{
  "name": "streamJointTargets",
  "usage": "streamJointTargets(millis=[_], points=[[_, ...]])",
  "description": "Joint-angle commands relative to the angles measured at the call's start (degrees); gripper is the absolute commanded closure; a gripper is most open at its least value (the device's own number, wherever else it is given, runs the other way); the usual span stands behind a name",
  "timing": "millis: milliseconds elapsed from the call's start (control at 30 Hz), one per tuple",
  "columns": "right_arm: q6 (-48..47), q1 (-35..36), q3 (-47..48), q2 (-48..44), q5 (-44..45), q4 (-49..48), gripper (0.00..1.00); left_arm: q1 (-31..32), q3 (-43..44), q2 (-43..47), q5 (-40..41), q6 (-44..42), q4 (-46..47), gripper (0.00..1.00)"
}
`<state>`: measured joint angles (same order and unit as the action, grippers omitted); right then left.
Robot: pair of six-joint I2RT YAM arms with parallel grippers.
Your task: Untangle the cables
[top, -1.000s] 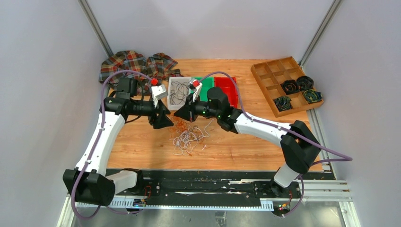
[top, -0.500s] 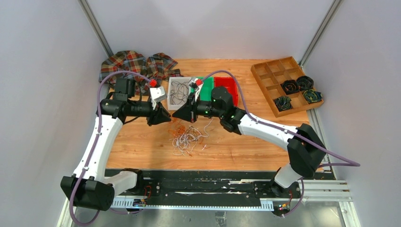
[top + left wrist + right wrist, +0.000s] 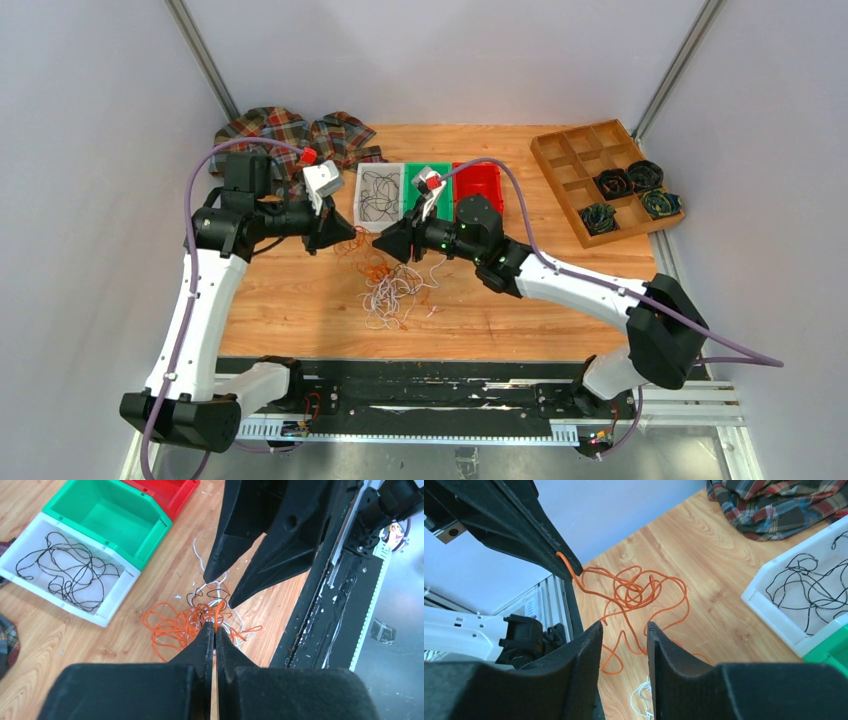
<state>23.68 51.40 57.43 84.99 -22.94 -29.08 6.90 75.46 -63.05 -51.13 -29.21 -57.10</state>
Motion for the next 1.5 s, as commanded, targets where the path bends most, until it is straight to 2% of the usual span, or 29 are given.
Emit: streamJointTargets(millis=[0, 133, 367, 733, 867, 1167, 1333, 1467], points=[[-7.03, 4.1, -0.06, -3.28, 11.64, -0.59, 0.54, 0.39, 1.77, 1.84, 2.36, 7.47, 0.15, 0.99], [-10.55, 6.72, 0.06, -4.21, 16.23, -2.11, 0.39, 0.48, 2.43, 2.2, 2.63, 10.26, 0.15, 0.99], [-10.94, 7.14, 2.26, -1.94, 18.61, -3.5, 0.38, 0.9, 3.7, 2.82, 3.09, 12.67, 0.23, 0.99], [-9.72, 7.14, 5.63, 3.89, 19.89, -8.03, 0.4, 1.19, 3.75, 3.29, 2.95, 14.33, 0.24, 0.99], [-9.74, 7.14, 5.64, 5.58, 21.77, -7.51, 0.45, 1.25, 5.67, 2.89, 2.63, 14.58, 0.12, 0.99], [-10.6, 7.05, 3.85, 9.48, 25.8, -9.06, 0.58, 1.23, 15.12, 2.51, -0.07, 17.81, -1.26, 1.0], [-10.24, 7.05, 0.22, 10.35, 27.05, -10.82, 0.6, 1.28, 20.87, 1.62, 0.16, 19.18, -1.26, 0.99], [-9.12, 6.98, -2.21, 11.06, 27.68, -11.71, 0.61, 1.28, 29.17, -1.28, 0.52, 20.96, -1.26, 1.0]])
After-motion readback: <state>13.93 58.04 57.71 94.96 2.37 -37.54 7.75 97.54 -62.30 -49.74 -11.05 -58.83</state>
